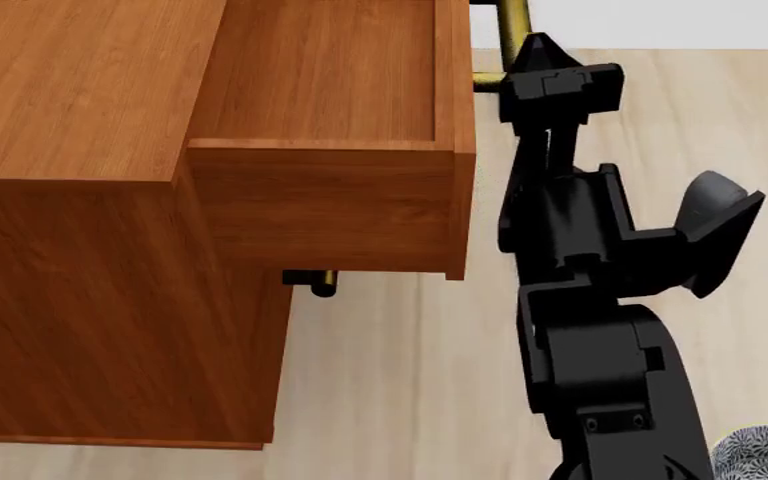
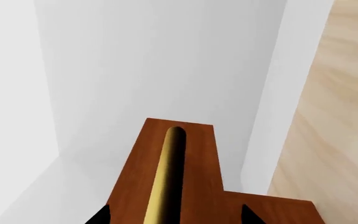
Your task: Close the bottom drawer of the cabinet and open the top drawer.
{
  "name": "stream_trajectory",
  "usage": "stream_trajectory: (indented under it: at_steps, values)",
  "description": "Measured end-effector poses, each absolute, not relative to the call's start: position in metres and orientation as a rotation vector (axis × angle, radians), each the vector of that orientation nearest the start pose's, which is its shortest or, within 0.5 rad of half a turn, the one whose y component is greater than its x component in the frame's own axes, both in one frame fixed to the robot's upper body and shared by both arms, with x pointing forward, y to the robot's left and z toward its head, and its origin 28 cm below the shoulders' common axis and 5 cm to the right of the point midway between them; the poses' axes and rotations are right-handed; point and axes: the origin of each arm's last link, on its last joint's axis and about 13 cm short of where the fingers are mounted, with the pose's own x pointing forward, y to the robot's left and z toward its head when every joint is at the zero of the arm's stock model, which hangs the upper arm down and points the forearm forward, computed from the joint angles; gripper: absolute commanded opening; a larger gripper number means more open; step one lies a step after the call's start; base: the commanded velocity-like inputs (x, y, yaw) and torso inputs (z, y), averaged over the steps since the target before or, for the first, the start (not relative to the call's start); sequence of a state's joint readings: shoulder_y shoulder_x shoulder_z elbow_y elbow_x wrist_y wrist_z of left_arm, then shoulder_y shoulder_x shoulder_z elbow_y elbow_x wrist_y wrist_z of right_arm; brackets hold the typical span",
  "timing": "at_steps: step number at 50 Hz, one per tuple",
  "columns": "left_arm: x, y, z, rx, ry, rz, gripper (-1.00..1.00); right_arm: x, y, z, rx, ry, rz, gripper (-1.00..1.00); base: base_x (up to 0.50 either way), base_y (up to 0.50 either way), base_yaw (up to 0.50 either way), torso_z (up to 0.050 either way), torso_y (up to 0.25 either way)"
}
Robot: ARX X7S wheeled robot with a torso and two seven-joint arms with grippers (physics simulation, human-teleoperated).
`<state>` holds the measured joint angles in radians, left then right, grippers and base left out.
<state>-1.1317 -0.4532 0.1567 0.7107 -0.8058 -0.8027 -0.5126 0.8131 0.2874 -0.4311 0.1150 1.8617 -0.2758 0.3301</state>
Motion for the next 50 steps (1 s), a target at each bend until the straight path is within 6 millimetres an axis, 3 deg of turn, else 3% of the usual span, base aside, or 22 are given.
stream_trajectory:
  at_steps: [27,50]
  values:
    - [0.229,0.211,0.351,0.014,-0.82,-0.163,1.0,0.33,-0.109,0.236,1.388,-0.231,0.166,1.0,0.0,0.0,0.0,0.0,0.0]
    - [0.23,0.21,0.349,0.011,-0.816,-0.168,1.0,0.31,-0.125,0.29,0.86,-0.275,0.116,1.0,0.0,0.0,0.0,0.0,0.0]
